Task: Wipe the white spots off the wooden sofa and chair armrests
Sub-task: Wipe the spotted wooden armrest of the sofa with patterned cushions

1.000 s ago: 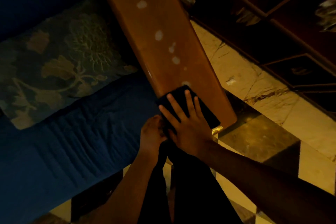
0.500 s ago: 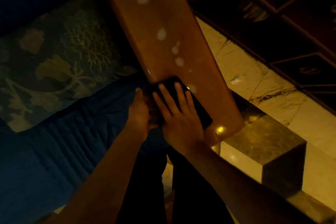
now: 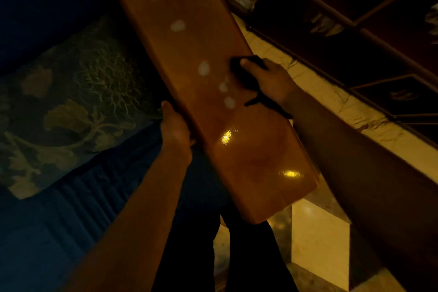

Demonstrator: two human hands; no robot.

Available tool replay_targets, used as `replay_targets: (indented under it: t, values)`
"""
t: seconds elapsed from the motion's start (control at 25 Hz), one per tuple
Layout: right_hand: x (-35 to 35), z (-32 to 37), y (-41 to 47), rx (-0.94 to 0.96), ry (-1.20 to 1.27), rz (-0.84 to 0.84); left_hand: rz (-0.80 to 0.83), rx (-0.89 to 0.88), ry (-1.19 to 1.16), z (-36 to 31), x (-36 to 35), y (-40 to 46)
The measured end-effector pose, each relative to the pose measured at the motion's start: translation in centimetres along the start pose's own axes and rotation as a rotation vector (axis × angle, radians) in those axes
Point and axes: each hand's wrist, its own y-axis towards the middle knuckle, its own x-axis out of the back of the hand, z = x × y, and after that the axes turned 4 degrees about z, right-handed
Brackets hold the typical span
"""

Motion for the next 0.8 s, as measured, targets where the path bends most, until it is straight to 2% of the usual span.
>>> replay_targets:
  t: [0.08,0.2,0.24,0.32,0.4,0.52,0.6,0.68,0.76,0.8]
  values:
    - [0.8,-0.2,-0.1,-0.048,0.187,0.142,0.001,-0.047,-0.026,-2.2,-0.2,1.8]
    - [1.9,-6.0,-6.0,0.011,0.124,0.114,0.016,-0.067,-0.063,-4.0,0.1,3.5]
    - [2.2,-8.5,-9.2,0.062,-0.03,0.101,0.021,-0.057,-0.091,-4.2,0.1,3.8]
    - [2.3,-12.5,-13.9,0.217,-0.54,0.016,0.042,-0.027,-0.152,-4.2,0.2,4.0]
    - [1.3,-13.6,-15.2,0.304,-0.929,-0.067,0.086,-0.008,-0.232,-3.9,0.2,3.8]
    - [-2.2,-10.5,-13.1,0.313,-1.165,-0.119,0.123,0.044,-0.276,-3.8,0.5,3.5]
    - [-4.8,-7.2,-10.5,0.297,-1.196,-0.196,0.104,0.06,-0.248,-3.9,0.9,3.6]
    - [-7.0,-2.8,-6.1,0.225,-1.118,-0.269,0.109,0.036,-0.214,-4.0,1.4,3.8]
    - [-7.1,1.7,-0.3,0.183,-0.948,-0.307,0.123,0.019,-0.222,-3.8,1.7,4.0]
    - [-6.4,4.0,2.8,0.164,-0.778,-0.266,0.122,0.012,-0.219,-3.8,2.0,4.0]
